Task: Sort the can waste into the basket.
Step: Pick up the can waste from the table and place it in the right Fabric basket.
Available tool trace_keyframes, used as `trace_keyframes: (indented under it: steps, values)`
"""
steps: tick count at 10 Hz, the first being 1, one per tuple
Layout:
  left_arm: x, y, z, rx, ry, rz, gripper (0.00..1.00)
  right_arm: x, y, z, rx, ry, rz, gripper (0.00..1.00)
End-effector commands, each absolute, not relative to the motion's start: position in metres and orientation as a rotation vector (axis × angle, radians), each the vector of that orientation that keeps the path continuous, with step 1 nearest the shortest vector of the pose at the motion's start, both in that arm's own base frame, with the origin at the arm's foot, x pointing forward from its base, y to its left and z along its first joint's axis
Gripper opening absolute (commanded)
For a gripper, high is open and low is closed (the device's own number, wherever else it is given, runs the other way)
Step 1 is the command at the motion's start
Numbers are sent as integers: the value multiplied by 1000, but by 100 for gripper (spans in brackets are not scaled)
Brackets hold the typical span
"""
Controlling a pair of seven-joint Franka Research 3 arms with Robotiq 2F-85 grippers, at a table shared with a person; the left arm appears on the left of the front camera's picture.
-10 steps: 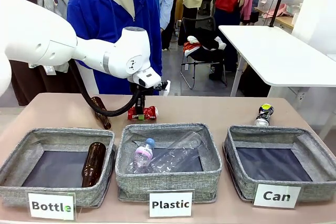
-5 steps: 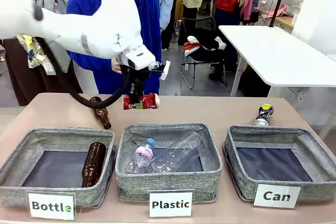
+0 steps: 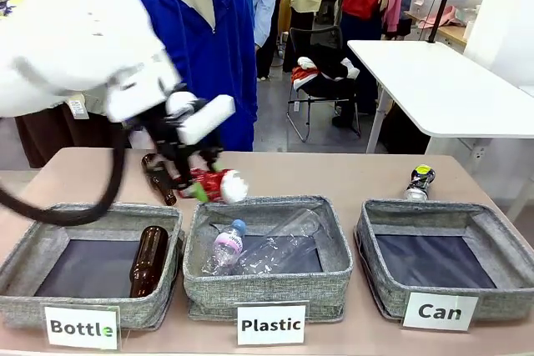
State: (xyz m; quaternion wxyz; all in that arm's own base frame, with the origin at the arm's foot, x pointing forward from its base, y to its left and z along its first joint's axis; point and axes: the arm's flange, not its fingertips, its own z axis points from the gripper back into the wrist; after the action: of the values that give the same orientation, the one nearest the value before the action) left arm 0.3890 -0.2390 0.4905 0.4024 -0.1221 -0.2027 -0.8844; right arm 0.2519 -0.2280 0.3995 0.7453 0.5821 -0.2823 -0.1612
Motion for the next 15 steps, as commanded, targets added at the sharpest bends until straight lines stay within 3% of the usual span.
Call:
trace_keyframes:
  steps: [1,3,5,6,7,8,9,10,11,12,13,15]
  values:
    - [378,-168,495,-362,-555,-2155,0,255,-228,400,1287,-655,-338,100]
    - [384,-79,504,-387,-810,-1797,0,255,-228,400,1287,-655,-338,100]
    - [380,-2,488,-449,-868,-1480,0,255,-228,400,1287,-655,-338,100]
    - [377,17,478,-488,-828,-1481,0,255,-228,400,1287,-655,-338,100]
    - [381,27,470,-530,-843,-1310,0,255,-228,400,1287,-655,-338,100]
    - [381,25,486,-459,-807,-1538,0,255,-228,400,1287,-655,-338,100]
    - [381,25,486,-459,-807,-1538,0,255,-228,400,1287,-655,-338,100]
    - [379,46,472,-486,-804,-1423,44,255,-228,400,1287,-655,-338,100]
    - [390,55,488,-583,-785,-1630,44,255,-228,400,1287,-655,-338,100]
    - [378,100,505,-706,-899,-1706,44,255,-228,400,1287,-655,-338,100]
    - [364,145,521,-780,-911,-1741,44,255,-228,400,1287,-655,-338,100]
    - [315,229,542,-789,-949,-1577,44,255,-228,400,1287,-655,-338,100]
